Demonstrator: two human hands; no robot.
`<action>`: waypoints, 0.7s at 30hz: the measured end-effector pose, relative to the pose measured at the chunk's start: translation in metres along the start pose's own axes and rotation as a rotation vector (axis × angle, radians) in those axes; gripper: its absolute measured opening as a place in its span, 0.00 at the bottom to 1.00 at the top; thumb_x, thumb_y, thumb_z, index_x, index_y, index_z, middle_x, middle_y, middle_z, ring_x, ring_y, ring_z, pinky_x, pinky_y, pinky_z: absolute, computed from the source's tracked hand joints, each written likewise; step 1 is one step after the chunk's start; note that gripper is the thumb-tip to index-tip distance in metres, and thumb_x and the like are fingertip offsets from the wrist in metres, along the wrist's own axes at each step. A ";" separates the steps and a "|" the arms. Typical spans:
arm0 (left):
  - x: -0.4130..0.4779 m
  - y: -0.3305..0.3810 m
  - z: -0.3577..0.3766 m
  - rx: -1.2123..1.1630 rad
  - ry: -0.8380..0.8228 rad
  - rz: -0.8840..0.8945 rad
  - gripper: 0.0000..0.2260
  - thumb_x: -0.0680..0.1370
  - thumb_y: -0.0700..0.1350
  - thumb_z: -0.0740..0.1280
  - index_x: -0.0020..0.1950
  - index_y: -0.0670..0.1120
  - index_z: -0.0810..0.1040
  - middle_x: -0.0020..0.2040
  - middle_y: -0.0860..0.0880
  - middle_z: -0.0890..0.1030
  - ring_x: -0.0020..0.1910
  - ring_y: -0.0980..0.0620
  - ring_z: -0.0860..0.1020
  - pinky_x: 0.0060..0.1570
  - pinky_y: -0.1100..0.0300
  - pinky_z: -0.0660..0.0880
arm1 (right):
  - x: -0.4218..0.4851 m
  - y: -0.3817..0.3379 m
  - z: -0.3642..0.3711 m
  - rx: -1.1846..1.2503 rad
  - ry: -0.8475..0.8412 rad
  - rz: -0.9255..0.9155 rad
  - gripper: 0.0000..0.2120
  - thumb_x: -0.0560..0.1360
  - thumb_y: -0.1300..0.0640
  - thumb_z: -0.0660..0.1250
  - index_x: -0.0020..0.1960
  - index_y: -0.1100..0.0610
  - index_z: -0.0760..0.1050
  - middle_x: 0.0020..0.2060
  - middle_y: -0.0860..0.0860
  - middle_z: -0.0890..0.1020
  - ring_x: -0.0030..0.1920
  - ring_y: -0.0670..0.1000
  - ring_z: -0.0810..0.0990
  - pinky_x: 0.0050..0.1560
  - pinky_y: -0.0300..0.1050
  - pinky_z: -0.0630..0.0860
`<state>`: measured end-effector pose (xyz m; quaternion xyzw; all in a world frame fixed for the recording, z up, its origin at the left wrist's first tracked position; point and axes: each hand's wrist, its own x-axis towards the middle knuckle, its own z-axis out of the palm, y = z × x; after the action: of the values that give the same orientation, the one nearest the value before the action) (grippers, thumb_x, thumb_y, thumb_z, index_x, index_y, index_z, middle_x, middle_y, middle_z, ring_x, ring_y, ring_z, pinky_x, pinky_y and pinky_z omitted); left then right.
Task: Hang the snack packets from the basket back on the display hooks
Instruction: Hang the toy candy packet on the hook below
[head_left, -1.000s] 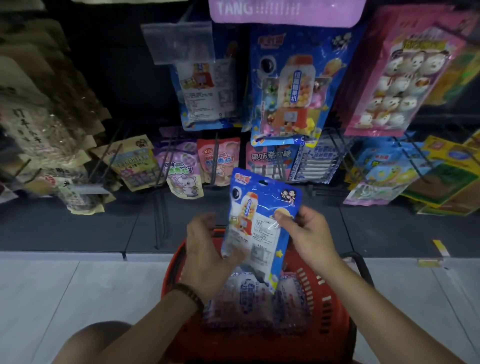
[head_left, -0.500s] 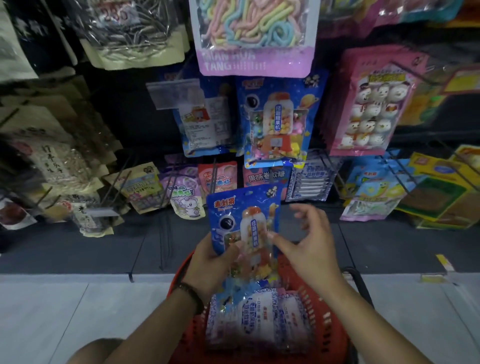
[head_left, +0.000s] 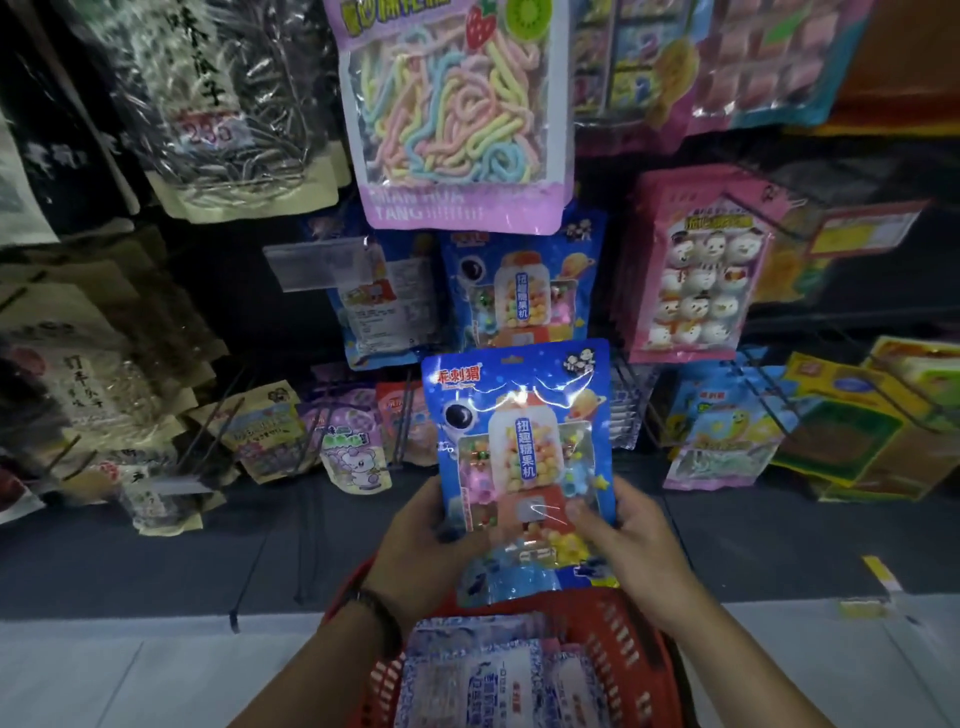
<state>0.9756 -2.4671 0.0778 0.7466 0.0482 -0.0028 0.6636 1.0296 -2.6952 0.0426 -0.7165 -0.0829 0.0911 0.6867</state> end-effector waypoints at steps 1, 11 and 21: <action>0.002 0.001 0.003 0.006 0.014 0.017 0.23 0.71 0.46 0.77 0.65 0.51 0.79 0.59 0.55 0.86 0.58 0.55 0.84 0.55 0.57 0.82 | 0.002 -0.003 -0.002 -0.008 0.002 -0.020 0.08 0.80 0.51 0.71 0.57 0.52 0.82 0.36 0.43 0.78 0.38 0.44 0.78 0.42 0.43 0.78; 0.053 0.039 0.014 0.033 0.070 0.182 0.22 0.78 0.34 0.71 0.69 0.50 0.75 0.61 0.57 0.85 0.59 0.56 0.83 0.55 0.59 0.82 | 0.035 -0.034 -0.013 0.132 0.135 -0.215 0.15 0.80 0.63 0.72 0.65 0.53 0.81 0.55 0.50 0.88 0.57 0.50 0.87 0.56 0.45 0.84; 0.071 0.048 0.008 -0.038 0.113 0.174 0.19 0.77 0.32 0.71 0.64 0.47 0.77 0.57 0.54 0.86 0.59 0.53 0.84 0.57 0.57 0.82 | 0.052 -0.041 -0.002 0.176 0.185 -0.298 0.17 0.81 0.63 0.72 0.68 0.51 0.80 0.57 0.50 0.88 0.59 0.51 0.87 0.58 0.47 0.83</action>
<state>1.0502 -2.4758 0.1200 0.7343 0.0205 0.0979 0.6714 1.0806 -2.6823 0.0829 -0.6388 -0.1163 -0.0707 0.7572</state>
